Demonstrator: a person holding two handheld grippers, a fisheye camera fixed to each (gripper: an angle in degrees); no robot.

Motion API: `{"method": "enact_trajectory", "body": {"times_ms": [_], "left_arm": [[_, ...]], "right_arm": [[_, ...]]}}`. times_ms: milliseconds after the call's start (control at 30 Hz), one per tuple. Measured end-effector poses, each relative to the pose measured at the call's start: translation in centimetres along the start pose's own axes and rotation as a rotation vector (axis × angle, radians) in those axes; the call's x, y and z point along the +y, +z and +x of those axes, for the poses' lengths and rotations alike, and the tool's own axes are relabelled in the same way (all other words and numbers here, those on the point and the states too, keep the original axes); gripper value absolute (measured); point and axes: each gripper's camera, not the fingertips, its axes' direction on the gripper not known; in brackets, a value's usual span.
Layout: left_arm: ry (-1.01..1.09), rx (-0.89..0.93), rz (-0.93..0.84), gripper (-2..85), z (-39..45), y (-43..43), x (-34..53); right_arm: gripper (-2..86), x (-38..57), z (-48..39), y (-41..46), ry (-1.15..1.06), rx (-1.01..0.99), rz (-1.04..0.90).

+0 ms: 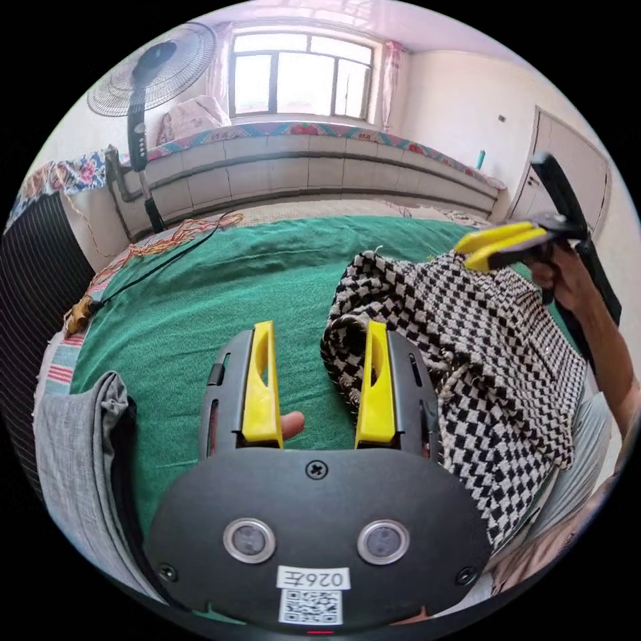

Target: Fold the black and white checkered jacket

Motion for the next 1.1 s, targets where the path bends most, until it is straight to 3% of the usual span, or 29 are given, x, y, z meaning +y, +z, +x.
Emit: {"method": "enact_trajectory", "body": {"times_ms": [167, 233, 267, 367, 567, 667, 767, 867, 1000, 1100], "left_arm": [[0.098, -0.021, -0.048, 13.5, 1.5, 1.9, -1.2], [0.174, 0.073, -0.104, 6.8, 2.3, 2.9, -1.3], [0.217, 0.056, -0.082, 4.0, 2.8, 2.4, -1.3], [0.269, 0.062, -0.087, 2.4, 2.5, 1.5, -1.6], [0.03, 0.271, -0.098, 1.1, -2.9, 2.2, -1.3], [0.051, 0.332, -0.094, 1.0, -3.3, 1.6, -1.5], [0.156, 0.256, -0.038, 1.0, -1.9, 0.3, -1.7], [0.218, 0.128, 0.013, 0.9, 0.0, -0.4, -1.9], [0.263, 0.065, -0.029, 0.3, 1.3, -0.3, -2.4], [0.116, 0.063, -0.073, -0.5, -1.3, -0.5, -2.7]], "right_arm": [[9.9, -10.9, -2.3, 7.3, 0.035, 0.08, -0.126], [0.8, -14.5, -3.2, 10.4, -0.001, 0.014, -0.273], [0.2, -15.3, -3.2, 10.5, 0.016, 0.026, -0.278], [-0.7, -17.2, -3.0, 8.9, 0.07, 0.062, -0.183], [0.8, -16.0, 2.9, 11.4, 0.276, -0.24, -0.163], [3.8, -14.8, 3.0, 9.1, 0.252, -0.292, -0.061], [9.8, -14.1, 1.1, 6.4, 0.144, -0.167, 0.04], [14.8, -15.2, -2.0, 8.3, -0.037, -0.122, -0.053], [3.0, -16.5, -5.9, 14.9, -0.216, -0.012, -0.333], [2.6, -16.7, -4.1, 11.3, -0.093, -0.004, -0.122]]}}
